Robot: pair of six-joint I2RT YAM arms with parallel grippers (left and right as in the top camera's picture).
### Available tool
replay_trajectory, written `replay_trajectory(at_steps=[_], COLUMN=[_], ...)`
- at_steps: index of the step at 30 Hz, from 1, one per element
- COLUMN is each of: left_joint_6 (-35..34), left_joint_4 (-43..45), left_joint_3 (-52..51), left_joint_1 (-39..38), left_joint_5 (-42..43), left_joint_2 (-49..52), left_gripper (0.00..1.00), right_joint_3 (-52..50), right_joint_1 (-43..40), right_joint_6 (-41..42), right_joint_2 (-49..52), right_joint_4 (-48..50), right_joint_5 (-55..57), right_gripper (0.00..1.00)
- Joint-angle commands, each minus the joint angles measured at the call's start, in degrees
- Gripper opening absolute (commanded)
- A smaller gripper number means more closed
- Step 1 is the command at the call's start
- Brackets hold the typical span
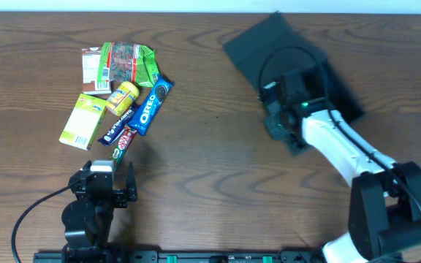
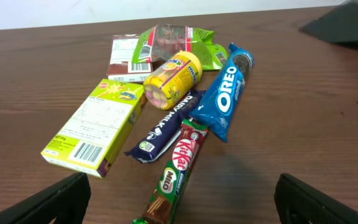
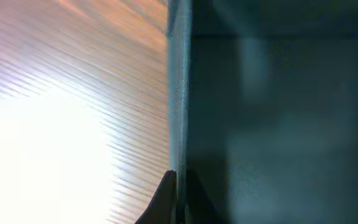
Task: Pack container
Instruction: 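Drag the box with the right gripper back to table center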
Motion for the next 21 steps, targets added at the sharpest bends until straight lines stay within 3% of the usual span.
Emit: replay_trajectory(at_steps=[1, 8, 14, 17, 18, 19, 20, 21], left_joint_6=[-0.68, -0.68, -0.68, -0.68, -0.68, -0.68, -0.68, -0.68], left_joint_4=[-0.33, -0.33, -0.33, -0.33, -0.33, -0.33, -0.33, -0.33], left_joint_3=[-1.14, -1.14, -1.14, -1.14, -1.14, -1.14, -1.14, -1.14], left_joint_1=[0.17, 0.17, 0.17, 0.17, 0.17, 0.17, 0.17, 0.17], left_joint_5=[0.0, 0.0, 0.0, 0.0, 0.0, 0.0, 0.0, 0.0], left_joint_2=[-0.37, -0.37, -0.37, -0.37, -0.37, -0.37, -0.37, -0.37], left_gripper=[0.96, 0.96, 0.96, 0.96, 0.96, 0.96, 0.96, 0.96], right_joint_3=[0.02, 0.02, 0.02, 0.02, 0.02, 0.02, 0.02, 0.02], right_joint_1=[5.14, 16.06, 21.51, 23.17, 23.63, 24.02, 24.22, 24.33], right_joint_6=[17.46, 49.7, 61.59, 63.43, 63.41, 63.32, 62.93, 62.31], right_joint_2=[0.5, 0.5, 0.5, 0.5, 0.5, 0.52, 0.5, 0.5], right_joint_4=[3.32, 16.7, 20.94, 22.05, 22.82, 23.8, 24.59, 25.29], right_joint_5=[-9.7, -9.68, -5.46, -3.96, -3.72, -3.65, -3.67, -3.69], right_gripper=[0.01, 0.01, 0.02, 0.02, 0.08, 0.34, 0.54, 0.67])
